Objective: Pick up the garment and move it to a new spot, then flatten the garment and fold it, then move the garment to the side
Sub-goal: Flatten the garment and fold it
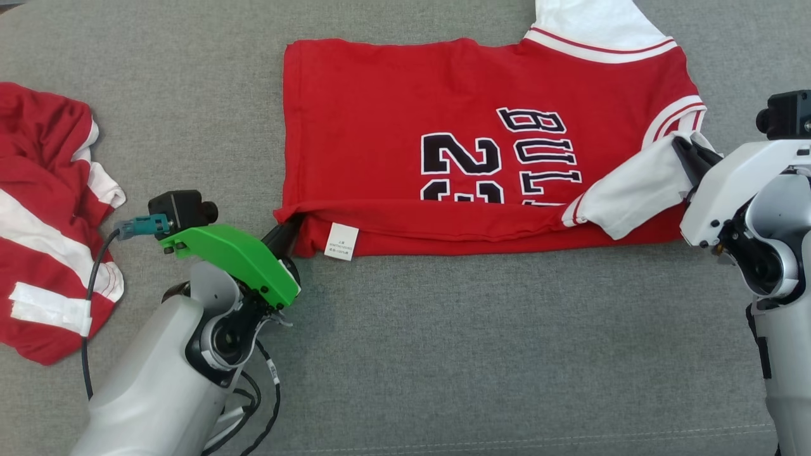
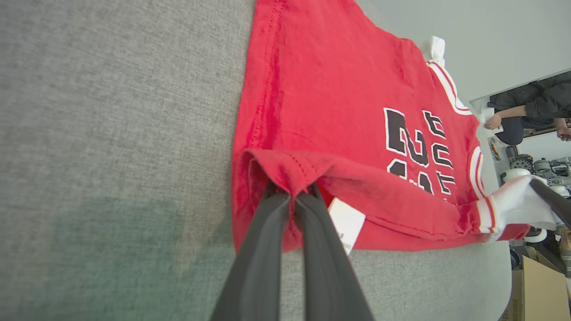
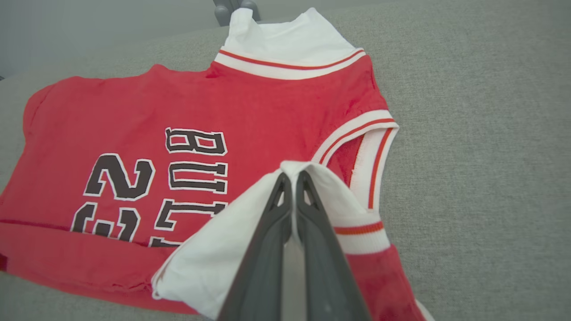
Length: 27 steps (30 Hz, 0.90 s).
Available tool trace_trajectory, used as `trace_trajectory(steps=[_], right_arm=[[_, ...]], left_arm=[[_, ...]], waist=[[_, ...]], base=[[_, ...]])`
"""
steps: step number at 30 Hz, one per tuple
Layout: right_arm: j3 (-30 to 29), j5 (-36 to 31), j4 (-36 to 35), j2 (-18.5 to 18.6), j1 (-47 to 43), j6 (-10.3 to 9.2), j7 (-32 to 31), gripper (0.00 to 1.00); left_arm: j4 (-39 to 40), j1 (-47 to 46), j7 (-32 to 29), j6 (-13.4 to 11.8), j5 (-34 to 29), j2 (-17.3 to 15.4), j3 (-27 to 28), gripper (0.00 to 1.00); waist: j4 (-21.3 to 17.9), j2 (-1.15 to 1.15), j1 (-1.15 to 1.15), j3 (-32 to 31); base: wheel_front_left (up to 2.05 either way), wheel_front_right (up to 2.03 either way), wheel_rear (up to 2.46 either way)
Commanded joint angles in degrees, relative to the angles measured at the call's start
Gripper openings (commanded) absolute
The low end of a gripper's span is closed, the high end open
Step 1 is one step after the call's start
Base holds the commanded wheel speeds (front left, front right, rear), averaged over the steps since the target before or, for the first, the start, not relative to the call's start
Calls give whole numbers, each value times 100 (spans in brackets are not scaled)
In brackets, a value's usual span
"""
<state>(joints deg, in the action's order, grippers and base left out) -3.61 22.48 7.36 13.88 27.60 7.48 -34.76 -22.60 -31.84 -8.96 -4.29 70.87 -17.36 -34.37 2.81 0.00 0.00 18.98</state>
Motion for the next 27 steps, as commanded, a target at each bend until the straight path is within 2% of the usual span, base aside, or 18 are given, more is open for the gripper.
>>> trace_trajectory(steps=[1, 10, 11, 12, 13, 14, 15, 20, 27], right_arm=[[29, -9, 75, 13, 119, 2, 85, 0], [0, -177, 698, -33, 568, 2, 681, 0], [-37, -221, 768, -46, 627, 2, 780, 27], [-50, -264, 829, -65, 662, 2, 858, 64], [-69, -297, 882, -104, 711, 2, 985, 100], [-70, -305, 931, -140, 745, 2, 1058, 100], [-51, -310, 987, -172, 785, 2, 1141, 100], [67, -277, 1083, -179, 877, 2, 1374, 100], [47, -8, 789, -171, 529, 2, 1646, 100]], left_arm=[[-69, -123, 36, 28, -67, 14, -1, 0], [-501, -353, 166, 90, -111, 147, 30, 0], [-536, -382, 195, 92, -124, 157, 37, 0], [-570, -399, 212, 100, -141, 167, 40, 0], [-611, -417, 263, 111, -146, 184, 50, 14], [-638, -433, 275, 132, -146, 198, 46, 40], [-666, -451, 309, 148, -165, 211, 31, 100], [-804, -459, 468, 216, -243, 249, 11, 100], [-804, -173, 1113, 240, -650, 49, -54, 100]], waist=[[1, 0, 0, 55], [49, 0, 0, 181], [61, 0, 0, 191], [69, 0, 0, 198], [79, 0, 0, 204], [86, 0, 0, 205], [93, 0, 0, 202], [109, 0, 0, 138], [86, 0, 0, -146]], base=[[0, 0, 0], [0, 0, 0], [0, 0, 0], [0, 0, 0], [0, 0, 0], [0, 0, 0], [0, 0, 0], [0, 0, 0], [0, 0, 0]])
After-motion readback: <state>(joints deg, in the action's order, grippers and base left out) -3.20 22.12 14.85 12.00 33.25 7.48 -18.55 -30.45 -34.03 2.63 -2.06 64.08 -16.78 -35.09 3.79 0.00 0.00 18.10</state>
